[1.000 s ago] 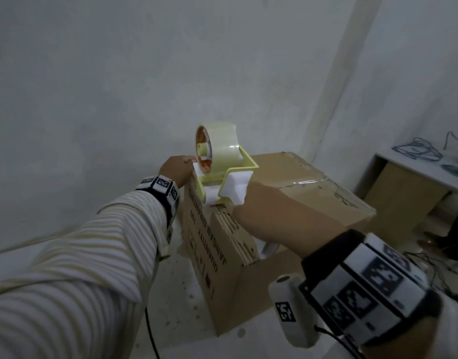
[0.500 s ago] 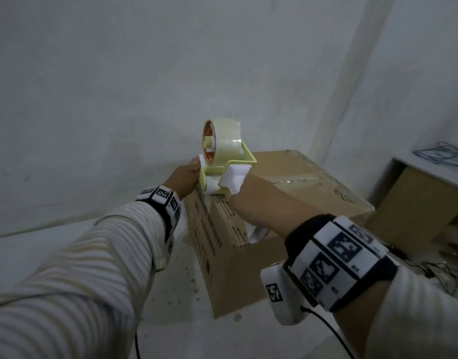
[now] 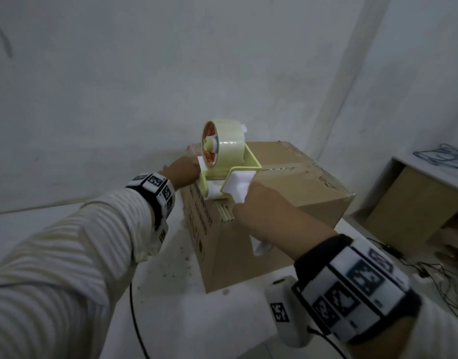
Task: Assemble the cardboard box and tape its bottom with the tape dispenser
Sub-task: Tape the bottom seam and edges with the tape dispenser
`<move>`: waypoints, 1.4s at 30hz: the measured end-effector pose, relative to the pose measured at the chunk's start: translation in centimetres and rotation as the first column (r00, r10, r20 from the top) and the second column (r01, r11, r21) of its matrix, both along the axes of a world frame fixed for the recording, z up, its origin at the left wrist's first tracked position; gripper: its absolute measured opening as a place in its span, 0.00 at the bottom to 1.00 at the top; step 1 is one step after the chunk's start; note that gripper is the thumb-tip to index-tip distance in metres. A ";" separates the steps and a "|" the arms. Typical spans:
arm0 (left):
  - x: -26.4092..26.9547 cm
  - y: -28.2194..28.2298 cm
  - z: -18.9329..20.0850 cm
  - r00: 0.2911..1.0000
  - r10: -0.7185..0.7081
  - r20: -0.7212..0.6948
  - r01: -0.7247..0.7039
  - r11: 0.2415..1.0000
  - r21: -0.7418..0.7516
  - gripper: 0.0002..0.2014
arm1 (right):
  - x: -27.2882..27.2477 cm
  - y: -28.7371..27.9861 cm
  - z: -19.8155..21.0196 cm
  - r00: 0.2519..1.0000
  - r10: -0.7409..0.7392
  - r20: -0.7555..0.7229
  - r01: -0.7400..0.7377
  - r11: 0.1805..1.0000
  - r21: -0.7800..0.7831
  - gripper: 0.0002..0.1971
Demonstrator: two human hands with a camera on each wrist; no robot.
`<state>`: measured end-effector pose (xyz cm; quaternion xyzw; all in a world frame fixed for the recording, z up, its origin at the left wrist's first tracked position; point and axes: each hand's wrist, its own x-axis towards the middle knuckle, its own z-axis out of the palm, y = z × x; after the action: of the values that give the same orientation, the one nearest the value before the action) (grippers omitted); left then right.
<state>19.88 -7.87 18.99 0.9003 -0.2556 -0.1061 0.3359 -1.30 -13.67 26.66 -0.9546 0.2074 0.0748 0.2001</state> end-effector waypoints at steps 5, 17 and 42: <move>-1.7 1.5 -1.6 0.977 -0.055 -0.206 0.001 0.967 -0.254 0.22 | -0.6 0.5 0.6 0.998 -0.055 -0.040 0.058 0.994 0.089 0.03; -5.5 0.7 0.4 0.998 0.065 0.012 -0.065 0.997 0.038 0.19 | -6.8 1.2 -0.8 0.995 -0.023 0.093 0.014 0.995 0.095 0.12; -11.8 1.3 -0.5 0.988 0.151 -0.028 -0.152 0.988 -0.037 0.17 | -11.2 0.6 -3.2 0.992 -0.099 0.078 0.087 0.986 0.144 0.18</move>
<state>8.07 -6.59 18.47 0.9090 -0.1841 -0.0863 0.3638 -12.48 -13.09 23.41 -0.9297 0.2375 0.0392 0.2788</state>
